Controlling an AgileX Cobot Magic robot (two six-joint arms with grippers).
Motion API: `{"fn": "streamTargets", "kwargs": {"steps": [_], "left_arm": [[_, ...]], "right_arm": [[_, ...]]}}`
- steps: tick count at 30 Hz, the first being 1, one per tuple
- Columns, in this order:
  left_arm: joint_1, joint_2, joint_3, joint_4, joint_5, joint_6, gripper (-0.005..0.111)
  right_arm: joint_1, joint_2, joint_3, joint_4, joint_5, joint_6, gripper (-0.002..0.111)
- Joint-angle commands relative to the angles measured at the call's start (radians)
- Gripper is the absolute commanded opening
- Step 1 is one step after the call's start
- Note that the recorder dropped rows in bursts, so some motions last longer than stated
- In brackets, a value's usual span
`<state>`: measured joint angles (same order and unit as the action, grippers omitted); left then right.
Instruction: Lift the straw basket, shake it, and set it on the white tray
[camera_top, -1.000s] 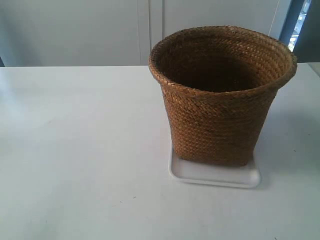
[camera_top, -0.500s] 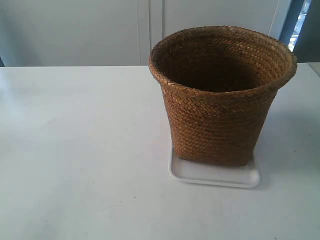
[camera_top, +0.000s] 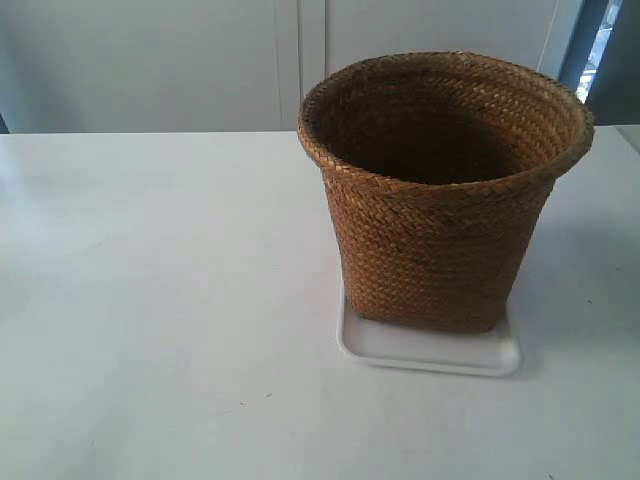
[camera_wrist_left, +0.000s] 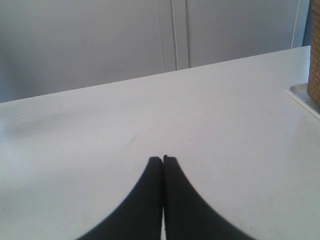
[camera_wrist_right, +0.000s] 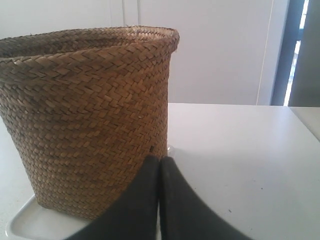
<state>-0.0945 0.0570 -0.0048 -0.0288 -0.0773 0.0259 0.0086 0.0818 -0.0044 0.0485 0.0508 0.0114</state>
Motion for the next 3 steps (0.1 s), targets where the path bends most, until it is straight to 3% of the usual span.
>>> {"fn": "streamTargets", "kwargs": {"steps": [1,3], "left_arm": [[0.002,-0.009,0.005,-0.004,-0.006,0.001,0.000],[0.002,-0.009,0.005,-0.004,-0.006,0.001,0.000]], "right_arm": [[0.001,-0.003,0.004,-0.004,-0.002,0.002,0.000],[0.001,-0.003,0.004,-0.004,-0.002,0.002,0.000]]}}
